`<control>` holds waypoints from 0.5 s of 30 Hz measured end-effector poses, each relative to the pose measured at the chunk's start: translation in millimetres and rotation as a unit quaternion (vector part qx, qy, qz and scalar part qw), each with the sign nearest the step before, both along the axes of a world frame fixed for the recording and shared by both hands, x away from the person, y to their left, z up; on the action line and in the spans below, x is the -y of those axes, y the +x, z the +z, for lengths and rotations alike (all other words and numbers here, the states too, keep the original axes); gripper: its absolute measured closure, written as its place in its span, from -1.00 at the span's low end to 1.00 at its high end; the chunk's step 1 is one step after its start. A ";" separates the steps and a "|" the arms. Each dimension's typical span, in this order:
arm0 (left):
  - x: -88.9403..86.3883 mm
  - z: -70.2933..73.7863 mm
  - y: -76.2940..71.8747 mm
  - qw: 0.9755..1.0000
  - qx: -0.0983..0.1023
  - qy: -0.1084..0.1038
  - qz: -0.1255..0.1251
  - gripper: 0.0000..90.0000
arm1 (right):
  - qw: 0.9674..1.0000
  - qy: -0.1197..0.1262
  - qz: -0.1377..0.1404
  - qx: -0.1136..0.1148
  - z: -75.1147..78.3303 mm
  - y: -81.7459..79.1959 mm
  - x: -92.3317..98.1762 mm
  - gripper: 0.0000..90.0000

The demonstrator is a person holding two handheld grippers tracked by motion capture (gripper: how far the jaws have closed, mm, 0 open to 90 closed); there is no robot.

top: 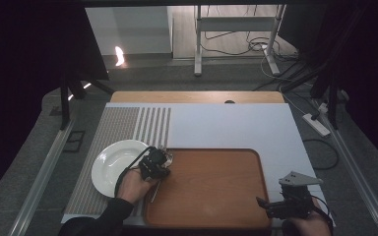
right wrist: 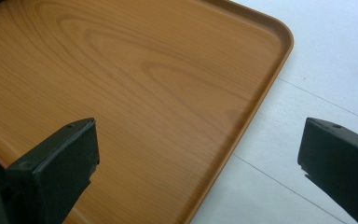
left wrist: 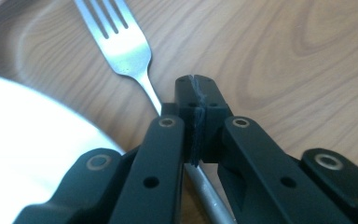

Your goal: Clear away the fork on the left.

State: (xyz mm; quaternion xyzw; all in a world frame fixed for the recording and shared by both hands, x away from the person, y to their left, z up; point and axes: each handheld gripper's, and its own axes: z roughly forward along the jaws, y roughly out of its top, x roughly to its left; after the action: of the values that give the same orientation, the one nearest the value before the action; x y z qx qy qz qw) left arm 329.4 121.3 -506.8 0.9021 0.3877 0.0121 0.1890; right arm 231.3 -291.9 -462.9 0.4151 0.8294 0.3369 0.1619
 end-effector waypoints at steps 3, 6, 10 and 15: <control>-4.2 0.0 1.2 1.000 -0.004 0.000 0.006 0.97 | 1.000 0.000 0.000 -0.001 0.0 0.0 -0.1 -1.00; -6.9 0.0 2.0 1.000 -0.006 0.001 0.010 0.96 | 1.000 0.000 0.000 -0.001 0.0 0.0 -0.1 -1.00; -9.7 -0.6 3.0 1.000 -0.011 -0.006 0.014 0.96 | 1.000 0.001 0.000 0.000 -0.2 0.2 0.0 -1.00; -9.7 -0.5 2.9 1.000 -0.011 -0.010 0.011 0.92 | 1.000 0.001 0.000 -0.001 -0.2 0.2 0.0 -1.00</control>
State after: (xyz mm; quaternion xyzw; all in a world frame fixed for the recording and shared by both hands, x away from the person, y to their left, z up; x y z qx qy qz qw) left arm 332.2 131.0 -507.3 0.8960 0.3998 0.0006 0.1933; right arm 231.5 -291.9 -463.2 0.4158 0.8292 0.3370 0.1610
